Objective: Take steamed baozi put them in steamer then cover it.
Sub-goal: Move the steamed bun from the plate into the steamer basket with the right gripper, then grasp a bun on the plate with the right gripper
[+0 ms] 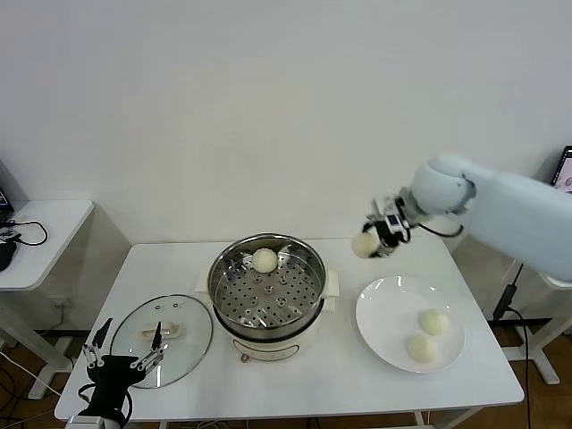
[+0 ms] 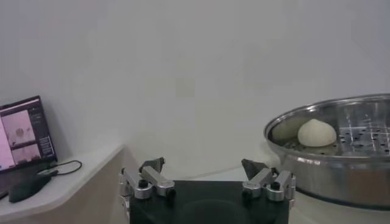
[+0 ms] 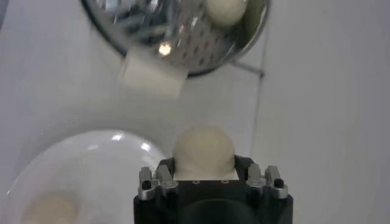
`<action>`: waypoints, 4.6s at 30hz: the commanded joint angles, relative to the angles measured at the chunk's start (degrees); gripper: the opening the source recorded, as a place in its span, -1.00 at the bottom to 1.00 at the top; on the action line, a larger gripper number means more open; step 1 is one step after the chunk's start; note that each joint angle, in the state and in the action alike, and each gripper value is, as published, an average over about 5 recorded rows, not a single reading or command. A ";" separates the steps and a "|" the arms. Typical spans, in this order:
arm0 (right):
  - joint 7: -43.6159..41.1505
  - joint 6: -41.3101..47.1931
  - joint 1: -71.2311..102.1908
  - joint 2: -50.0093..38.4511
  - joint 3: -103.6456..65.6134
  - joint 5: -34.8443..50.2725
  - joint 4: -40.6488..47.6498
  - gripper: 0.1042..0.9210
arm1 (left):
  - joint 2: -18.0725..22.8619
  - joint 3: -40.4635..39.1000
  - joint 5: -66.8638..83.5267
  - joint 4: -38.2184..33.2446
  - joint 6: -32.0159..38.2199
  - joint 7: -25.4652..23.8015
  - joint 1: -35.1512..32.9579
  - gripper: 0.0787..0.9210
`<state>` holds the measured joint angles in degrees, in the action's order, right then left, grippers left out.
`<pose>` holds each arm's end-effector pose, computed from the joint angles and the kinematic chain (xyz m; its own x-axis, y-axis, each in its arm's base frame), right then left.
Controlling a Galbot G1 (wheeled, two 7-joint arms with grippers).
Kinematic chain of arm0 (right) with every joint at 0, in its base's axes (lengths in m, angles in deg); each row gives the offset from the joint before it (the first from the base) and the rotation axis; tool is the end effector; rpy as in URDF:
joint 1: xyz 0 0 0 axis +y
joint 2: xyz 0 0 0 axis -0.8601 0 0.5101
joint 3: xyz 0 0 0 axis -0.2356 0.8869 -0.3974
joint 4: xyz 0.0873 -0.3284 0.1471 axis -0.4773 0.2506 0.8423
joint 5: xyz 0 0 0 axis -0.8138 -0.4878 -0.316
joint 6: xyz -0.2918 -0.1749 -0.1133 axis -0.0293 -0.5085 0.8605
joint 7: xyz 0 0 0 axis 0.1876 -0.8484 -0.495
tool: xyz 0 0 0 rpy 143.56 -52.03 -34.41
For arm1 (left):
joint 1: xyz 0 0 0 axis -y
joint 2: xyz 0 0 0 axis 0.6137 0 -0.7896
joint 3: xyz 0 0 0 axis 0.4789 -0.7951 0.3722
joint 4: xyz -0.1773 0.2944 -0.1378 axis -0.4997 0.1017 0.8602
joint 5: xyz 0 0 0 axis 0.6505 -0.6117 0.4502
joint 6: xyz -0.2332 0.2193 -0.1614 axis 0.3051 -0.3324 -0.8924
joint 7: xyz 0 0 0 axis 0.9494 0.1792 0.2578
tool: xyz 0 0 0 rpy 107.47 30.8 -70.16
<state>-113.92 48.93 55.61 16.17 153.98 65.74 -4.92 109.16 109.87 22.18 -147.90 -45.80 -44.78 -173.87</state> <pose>0.5221 -0.0297 -0.0086 -0.3703 -0.2424 0.8967 -0.8852 -0.2006 -0.4198 0.1037 0.0839 -0.2598 -0.9872 -0.1091 0.1167 -0.0717 0.9555 0.2862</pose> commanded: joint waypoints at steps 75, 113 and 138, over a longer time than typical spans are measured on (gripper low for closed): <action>-8.36 0.27 -7.49 -11.31 8.56 -1.83 -12.11 0.76 | -0.80 1.00 1.46 -1.04 -1.67 -0.76 2.66 0.77; -3.65 -7.19 48.76 -21.56 -26.92 -23.56 -6.62 0.76 | 1.49 -0.02 -0.96 0.10 -1.69 -0.86 1.01 0.77; -3.00 -5.66 49.08 -15.25 -26.93 -23.31 1.86 0.58 | 1.72 0.21 -0.96 0.95 -1.73 -0.86 1.83 0.77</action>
<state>-116.79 43.05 103.79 -0.46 127.60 42.53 -5.15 110.86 110.07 21.26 -146.86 -47.48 -45.64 -172.02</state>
